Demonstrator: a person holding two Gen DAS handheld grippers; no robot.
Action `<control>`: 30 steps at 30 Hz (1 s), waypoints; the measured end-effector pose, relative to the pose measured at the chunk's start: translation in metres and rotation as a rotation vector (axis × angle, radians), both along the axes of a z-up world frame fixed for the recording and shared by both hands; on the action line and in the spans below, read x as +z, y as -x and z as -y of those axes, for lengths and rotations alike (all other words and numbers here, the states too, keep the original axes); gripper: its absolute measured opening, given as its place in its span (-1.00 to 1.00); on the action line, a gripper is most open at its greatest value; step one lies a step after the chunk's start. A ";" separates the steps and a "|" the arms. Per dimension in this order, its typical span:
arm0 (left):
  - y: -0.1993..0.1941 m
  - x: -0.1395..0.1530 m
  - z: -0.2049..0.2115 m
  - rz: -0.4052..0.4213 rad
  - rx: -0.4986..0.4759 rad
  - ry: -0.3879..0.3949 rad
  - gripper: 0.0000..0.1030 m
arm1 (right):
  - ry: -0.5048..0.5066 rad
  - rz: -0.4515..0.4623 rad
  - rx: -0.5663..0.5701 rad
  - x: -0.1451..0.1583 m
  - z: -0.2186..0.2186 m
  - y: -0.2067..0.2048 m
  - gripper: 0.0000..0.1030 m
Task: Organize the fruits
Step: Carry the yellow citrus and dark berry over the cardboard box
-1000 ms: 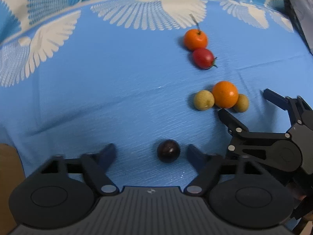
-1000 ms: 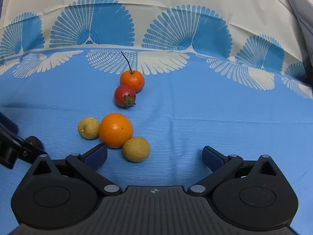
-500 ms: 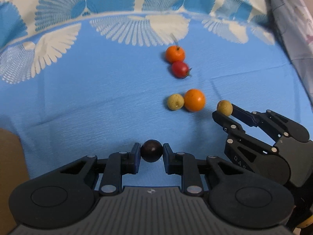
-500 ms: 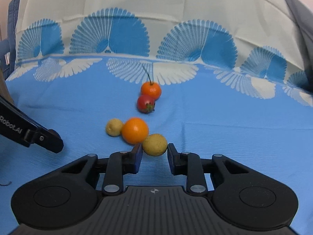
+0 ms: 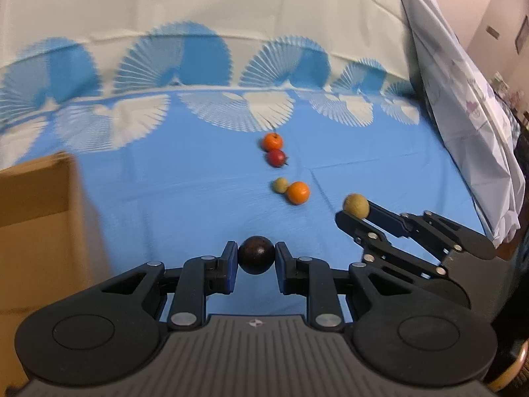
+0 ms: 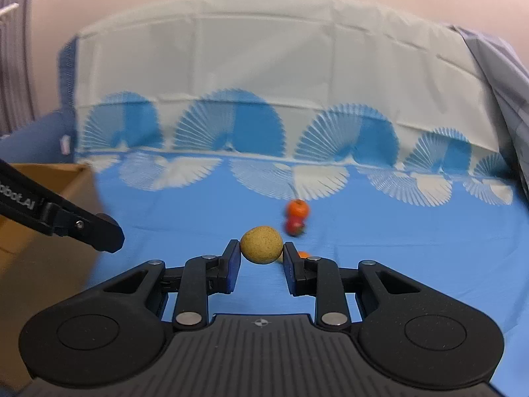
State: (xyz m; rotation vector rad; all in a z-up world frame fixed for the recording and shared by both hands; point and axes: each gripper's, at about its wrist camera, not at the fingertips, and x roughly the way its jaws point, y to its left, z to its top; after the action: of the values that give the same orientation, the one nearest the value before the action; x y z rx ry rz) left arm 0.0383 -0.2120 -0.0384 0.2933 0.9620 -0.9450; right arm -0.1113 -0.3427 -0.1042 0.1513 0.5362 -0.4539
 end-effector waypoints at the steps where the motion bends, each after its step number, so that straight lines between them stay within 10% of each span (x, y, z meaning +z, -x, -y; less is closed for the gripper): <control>1: 0.004 0.007 -0.012 0.016 0.015 -0.006 -0.49 | -0.006 0.005 0.009 0.007 -0.010 0.004 -0.44; 16: 0.064 0.056 -0.203 0.104 0.167 -0.014 -0.49 | -0.105 0.015 0.244 0.077 -0.171 0.043 -0.44; 30: 0.092 0.060 -0.298 0.117 0.284 0.042 -0.49 | -0.049 -0.032 0.393 0.091 -0.269 0.060 -0.44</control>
State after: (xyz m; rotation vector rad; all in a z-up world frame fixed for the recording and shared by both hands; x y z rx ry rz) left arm -0.0534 0.0864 0.0218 0.1684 0.8493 -0.6800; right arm -0.1708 -0.0738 -0.0131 0.0821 0.5929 -0.0603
